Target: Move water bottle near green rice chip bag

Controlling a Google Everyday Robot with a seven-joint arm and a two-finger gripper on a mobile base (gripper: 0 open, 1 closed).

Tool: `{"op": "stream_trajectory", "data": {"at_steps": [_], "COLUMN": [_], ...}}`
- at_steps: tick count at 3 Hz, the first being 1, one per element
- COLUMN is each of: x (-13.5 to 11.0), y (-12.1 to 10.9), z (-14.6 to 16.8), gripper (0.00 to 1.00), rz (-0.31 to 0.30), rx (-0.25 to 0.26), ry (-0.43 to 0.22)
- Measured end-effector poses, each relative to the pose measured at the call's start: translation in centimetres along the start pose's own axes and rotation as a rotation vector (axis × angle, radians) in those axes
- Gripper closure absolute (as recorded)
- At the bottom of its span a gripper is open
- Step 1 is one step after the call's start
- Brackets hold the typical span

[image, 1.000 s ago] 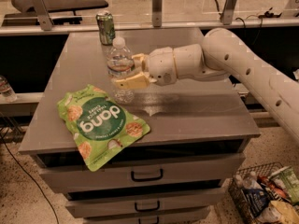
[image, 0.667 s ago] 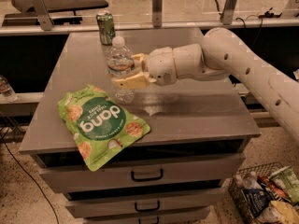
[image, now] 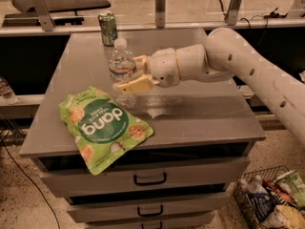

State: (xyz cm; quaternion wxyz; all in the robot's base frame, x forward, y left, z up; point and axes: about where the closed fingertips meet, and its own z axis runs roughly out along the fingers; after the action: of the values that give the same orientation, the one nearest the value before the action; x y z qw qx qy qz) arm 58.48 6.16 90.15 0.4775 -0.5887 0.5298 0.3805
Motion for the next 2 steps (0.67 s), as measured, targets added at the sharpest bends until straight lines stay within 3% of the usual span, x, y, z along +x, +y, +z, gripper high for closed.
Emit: {"op": "stream_trajectory", "data": {"at_steps": [1, 2], "x": [-0.05, 0.7], "y": [-0.01, 0.05], "z": [-0.01, 0.65], "gripper": [0.08, 0.0], "rz": [0.0, 0.015], "rx": [0.0, -0.015], "ry": [0.0, 0.042]}}
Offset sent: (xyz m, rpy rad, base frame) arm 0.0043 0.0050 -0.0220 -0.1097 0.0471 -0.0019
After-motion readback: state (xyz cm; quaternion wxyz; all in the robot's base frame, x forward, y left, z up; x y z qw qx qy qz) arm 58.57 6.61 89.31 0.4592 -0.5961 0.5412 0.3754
